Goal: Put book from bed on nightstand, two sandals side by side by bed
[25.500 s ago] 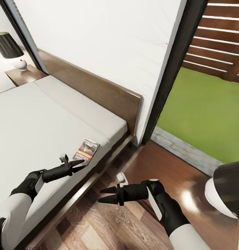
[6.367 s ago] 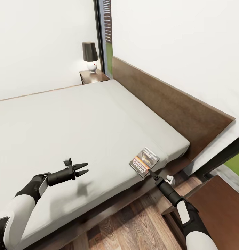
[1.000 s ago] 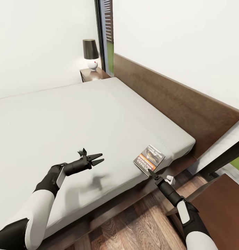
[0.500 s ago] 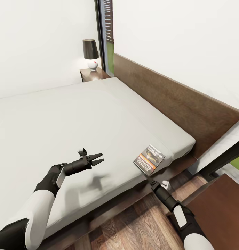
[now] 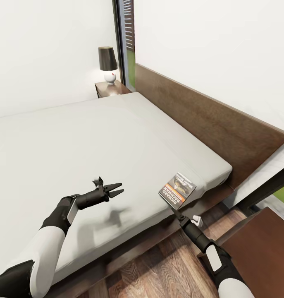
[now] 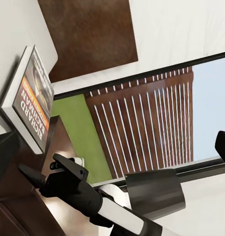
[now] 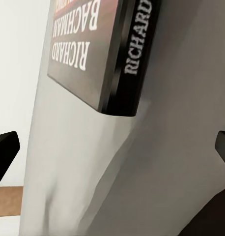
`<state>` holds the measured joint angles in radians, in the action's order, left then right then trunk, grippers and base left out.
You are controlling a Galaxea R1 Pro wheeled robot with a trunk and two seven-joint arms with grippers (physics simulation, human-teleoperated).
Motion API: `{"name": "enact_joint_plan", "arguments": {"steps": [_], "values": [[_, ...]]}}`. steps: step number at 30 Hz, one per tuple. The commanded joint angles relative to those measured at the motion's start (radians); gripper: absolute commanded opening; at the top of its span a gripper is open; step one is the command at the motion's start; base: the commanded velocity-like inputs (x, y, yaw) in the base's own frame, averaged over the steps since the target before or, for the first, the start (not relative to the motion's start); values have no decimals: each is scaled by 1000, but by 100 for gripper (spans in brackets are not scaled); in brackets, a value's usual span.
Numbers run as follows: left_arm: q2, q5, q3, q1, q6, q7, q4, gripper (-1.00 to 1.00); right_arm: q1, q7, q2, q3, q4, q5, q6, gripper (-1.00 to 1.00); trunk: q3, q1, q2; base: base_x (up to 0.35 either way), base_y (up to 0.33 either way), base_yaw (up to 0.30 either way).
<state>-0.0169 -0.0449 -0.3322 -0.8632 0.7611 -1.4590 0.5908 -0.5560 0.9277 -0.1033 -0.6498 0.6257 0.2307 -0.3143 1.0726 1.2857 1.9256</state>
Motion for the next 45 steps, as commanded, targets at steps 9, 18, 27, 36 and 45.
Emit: {"name": "enact_joint_plan", "arguments": {"steps": [9,18,27,36,45], "values": [[0,0,-1,0,10,-3,0,100,-1,3,-1,-5,2,2,-9,100,1,0,0,0,0,0],[0,0,-1,0,9,-2,-1,100,-1,4,-1,-5,2,2,-8,100,1,0,0,93,0,0],[0,0,-1,0,9,-1,-1,100,-1,4,-1,-5,2,2,-8,100,1,0,0,5,0,0],[0,0,-1,0,9,0,-2,100,-1,4,-1,-5,2,2,-8,100,1,0,0,16,0,0],[0,0,-1,0,9,0,-2,100,-1,4,-1,-5,2,2,-8,100,1,0,0,36,0,0]]}}
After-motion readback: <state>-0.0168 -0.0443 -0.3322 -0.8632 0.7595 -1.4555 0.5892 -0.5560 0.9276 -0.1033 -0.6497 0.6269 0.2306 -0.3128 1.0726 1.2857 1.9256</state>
